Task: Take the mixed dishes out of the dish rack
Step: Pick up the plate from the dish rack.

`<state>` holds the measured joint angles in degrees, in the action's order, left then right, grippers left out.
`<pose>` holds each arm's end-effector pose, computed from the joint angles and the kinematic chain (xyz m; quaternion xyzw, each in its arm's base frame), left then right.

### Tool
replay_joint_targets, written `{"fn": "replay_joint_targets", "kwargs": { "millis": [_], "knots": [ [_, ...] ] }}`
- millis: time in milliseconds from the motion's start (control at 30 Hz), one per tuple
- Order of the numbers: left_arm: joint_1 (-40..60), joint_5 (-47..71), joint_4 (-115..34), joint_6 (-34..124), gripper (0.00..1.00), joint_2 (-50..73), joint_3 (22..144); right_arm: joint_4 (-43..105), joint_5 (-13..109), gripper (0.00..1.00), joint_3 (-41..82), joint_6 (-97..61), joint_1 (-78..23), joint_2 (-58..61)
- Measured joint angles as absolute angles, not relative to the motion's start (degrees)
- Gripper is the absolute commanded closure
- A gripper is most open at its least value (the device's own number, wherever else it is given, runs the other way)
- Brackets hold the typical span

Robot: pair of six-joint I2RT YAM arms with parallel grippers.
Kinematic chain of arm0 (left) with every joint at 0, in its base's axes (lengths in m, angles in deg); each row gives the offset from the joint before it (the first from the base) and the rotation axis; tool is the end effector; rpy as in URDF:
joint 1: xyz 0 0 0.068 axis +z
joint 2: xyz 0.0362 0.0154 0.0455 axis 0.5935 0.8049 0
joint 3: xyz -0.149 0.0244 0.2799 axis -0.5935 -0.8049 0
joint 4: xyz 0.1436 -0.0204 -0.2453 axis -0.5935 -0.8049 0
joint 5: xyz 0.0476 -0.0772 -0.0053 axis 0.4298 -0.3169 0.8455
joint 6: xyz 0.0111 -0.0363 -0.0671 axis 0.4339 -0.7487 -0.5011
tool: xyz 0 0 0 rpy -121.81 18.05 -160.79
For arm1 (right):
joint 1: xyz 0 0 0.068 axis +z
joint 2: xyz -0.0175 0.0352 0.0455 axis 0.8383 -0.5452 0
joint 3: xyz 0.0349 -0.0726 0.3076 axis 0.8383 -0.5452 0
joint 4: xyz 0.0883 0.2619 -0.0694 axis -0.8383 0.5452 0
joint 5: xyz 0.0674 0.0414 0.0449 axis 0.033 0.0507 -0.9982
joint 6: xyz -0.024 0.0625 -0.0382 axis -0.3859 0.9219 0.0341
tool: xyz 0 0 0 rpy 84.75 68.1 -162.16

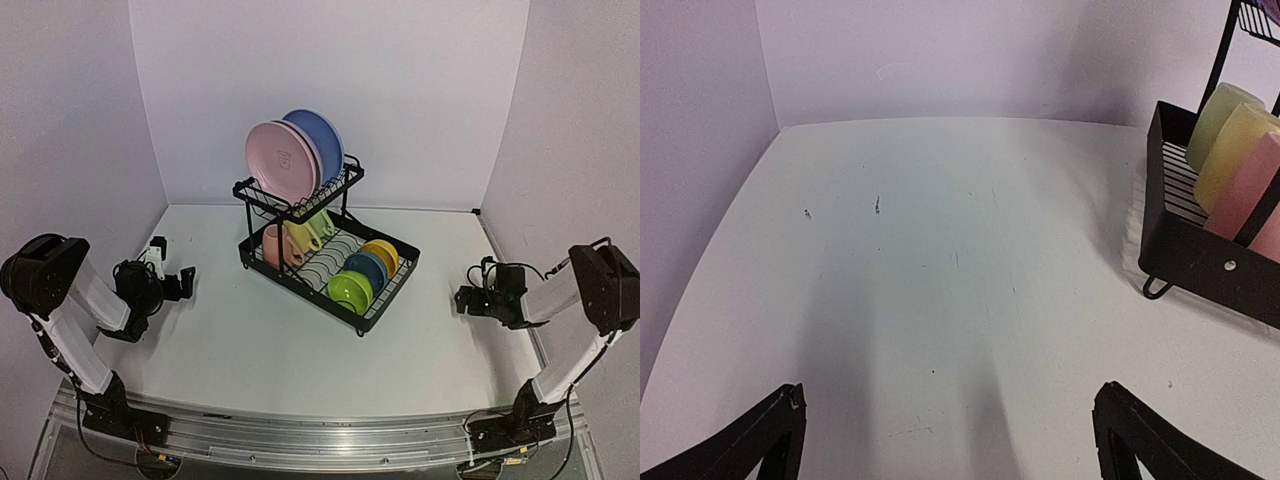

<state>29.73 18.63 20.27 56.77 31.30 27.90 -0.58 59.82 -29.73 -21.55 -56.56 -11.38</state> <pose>0.2958 -0.0364 0.1330 0.0549 0.7936 -0.0458 0.6043 0.3070 -0.0027 0.1110 0.0373 0.8939 -0.0184 0.4462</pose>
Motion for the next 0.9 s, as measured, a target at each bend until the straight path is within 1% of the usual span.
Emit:
{"fn": "replay_joint_targets", "kwargs": {
  "millis": [133,300,467,567,667,833,867,900],
  "knots": [
    [29.73,18.63,20.27,56.77,0.0,31.3,27.9,10.98,60.72,0.02,-24.2,-20.97,-56.56,-6.49],
    [29.73,18.18,17.81,56.79,0.0,28.83,27.99,17.48,57.63,0.04,-18.82,-18.77,-56.56,1.54],
    [29.73,15.24,4.66,57.02,0.0,15.11,31.49,24.06,51.7,0.09,-14.4,-14.81,-56.56,5.75],
    [29.9,9.04,-2.89,60.47,0.0,5.34,34.4,29.62,47.72,0.14,-10.78,-11.95,-56.56,6.75],
    [29.83,1.8,-13.12,64.26,0.0,-0.29,41.99,34.67,44.6,0.15,-7.08,-9.24,-56.48,7.97],
    [29.91,-8.1,-27.83,72.51,0.0,0.85,57.17,40.81,43.52,0.17,-0.97,-6.66,-53.22,10.42],
    [29.92,-10.38,-30.76,74.83,0.01,1.67,60.13,41.41,43.58,0.18,-0.1,-6.37,-52.0,11.01],
    [29.93,-12.67,-33.75,77.16,0.04,2.7,63.17,41.98,43.73,0.19,0.68,-6.1,-50.65,11.63]
  ]
}}
